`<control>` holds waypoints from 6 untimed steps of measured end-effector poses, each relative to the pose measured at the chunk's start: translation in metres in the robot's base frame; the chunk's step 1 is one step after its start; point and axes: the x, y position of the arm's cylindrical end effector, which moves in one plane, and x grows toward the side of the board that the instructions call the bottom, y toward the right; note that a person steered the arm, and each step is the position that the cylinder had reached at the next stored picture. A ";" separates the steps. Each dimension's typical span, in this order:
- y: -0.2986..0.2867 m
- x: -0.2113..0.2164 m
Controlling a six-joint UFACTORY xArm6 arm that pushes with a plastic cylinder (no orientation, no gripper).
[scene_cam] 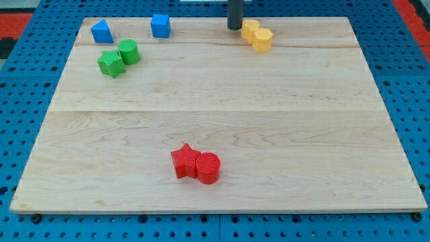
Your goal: Push the yellow hexagon to the right of the yellow heart
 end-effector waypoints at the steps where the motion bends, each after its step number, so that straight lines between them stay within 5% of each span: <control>1: 0.031 0.025; 5: 0.100 0.099; 6: 0.116 0.086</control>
